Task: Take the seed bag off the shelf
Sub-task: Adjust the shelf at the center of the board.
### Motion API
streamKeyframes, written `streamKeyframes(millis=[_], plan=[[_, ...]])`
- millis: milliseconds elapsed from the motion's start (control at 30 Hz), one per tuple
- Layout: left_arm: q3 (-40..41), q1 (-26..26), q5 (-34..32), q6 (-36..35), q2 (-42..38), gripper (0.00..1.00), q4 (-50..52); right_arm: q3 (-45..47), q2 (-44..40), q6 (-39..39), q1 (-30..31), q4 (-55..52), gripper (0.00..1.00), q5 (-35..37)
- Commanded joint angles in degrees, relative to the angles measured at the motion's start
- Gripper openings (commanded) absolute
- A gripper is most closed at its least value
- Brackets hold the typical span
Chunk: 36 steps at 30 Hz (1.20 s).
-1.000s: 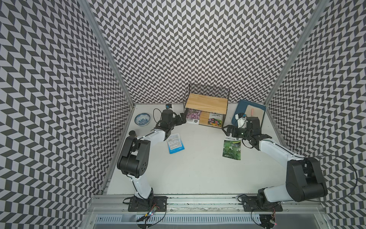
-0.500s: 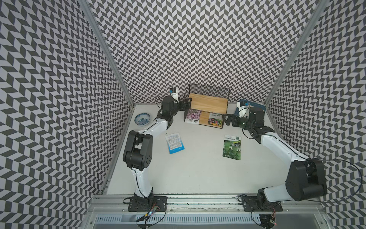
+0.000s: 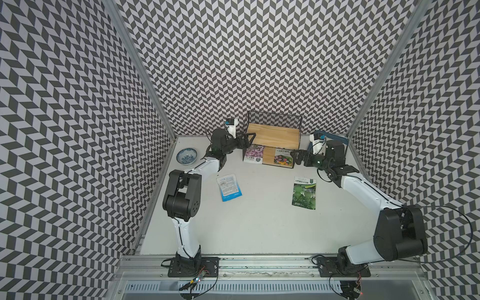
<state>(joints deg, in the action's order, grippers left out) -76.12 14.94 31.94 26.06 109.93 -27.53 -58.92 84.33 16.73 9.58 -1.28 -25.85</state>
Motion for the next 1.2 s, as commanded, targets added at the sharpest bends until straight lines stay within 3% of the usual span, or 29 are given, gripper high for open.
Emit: streamKeyframes(millis=[0, 233, 500, 667, 733, 900, 1000, 1167], plan=[[3.0, 0.3, 5.1, 2.3, -5.4, 0.92, -3.6, 0.8, -1.5, -0.6, 0.2, 0.9, 1.0, -0.7], [7.9, 1.1, 7.4, 4.9, -9.1, 0.92, -5.6, 3.1, -4.8, -2.3, 0.2, -1.5, 1.0, 0.7], [9.9, 2.6, 6.7, 5.0, -11.0, 0.92, -3.2, 13.2, -15.9, -3.5, 0.2, -3.0, 1.0, 2.2], [15.6, 2.8, -7.2, 4.1, -16.6, 0.95, 1.8, 17.8, -18.2, 0.0, 1.6, 0.3, 1.0, -3.5], [18.0, 2.4, -13.1, 4.0, -19.1, 1.0, 3.5, 18.9, -17.6, 1.1, 4.0, 2.0, 1.0, -3.1], [23.8, 2.4, -24.6, 3.7, -26.0, 1.0, 8.3, 19.5, -12.4, 2.8, 10.6, 5.5, 0.99, 0.5], [27.9, 2.5, -28.3, 4.4, -30.4, 1.0, 9.8, 19.6, -8.9, 3.7, 12.6, 8.7, 0.99, 1.7], [34.2, 2.9, -28.9, 5.3, -35.6, 1.0, 10.4, 18.3, -1.9, 4.7, 14.9, 14.1, 0.97, 3.2]])
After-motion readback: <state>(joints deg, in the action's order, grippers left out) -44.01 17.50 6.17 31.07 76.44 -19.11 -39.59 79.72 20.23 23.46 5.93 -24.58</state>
